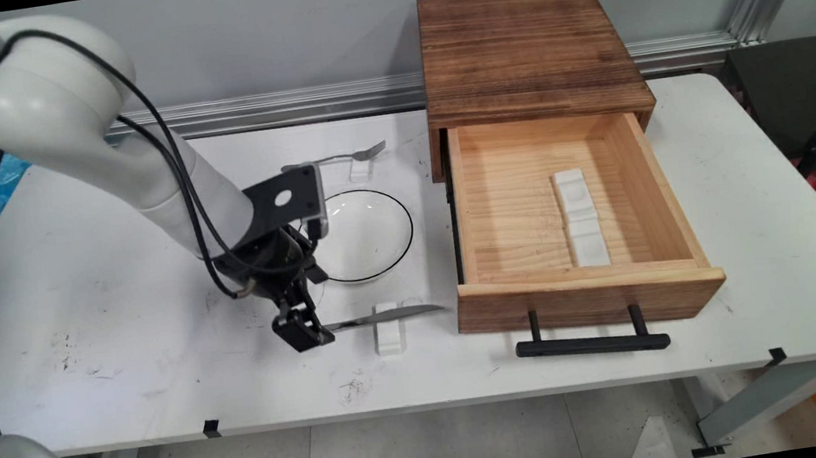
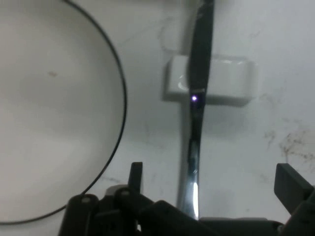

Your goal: Pick up the knife from the right of the white plate

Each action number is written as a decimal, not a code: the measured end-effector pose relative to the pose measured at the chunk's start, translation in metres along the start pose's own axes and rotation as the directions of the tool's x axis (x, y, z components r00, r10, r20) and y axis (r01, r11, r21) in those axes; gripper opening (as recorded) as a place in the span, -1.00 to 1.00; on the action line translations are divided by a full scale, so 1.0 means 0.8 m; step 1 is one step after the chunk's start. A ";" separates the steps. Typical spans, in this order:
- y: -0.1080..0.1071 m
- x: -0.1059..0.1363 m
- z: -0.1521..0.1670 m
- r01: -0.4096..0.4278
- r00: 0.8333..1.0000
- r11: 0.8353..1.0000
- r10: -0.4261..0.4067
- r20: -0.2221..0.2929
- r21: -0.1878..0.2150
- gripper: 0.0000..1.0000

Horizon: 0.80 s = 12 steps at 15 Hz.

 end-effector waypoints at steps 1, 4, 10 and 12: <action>0.003 0.000 0.004 -0.006 1.000 1.000 0.006 -0.005 0.000 1.00; 0.011 0.000 0.015 -0.015 1.000 1.000 0.015 -0.021 0.008 1.00; 0.014 -0.003 0.032 -0.023 0.999 0.999 0.024 -0.037 0.028 1.00; 0.013 -0.005 0.036 -0.026 0.999 0.999 0.027 -0.040 0.032 1.00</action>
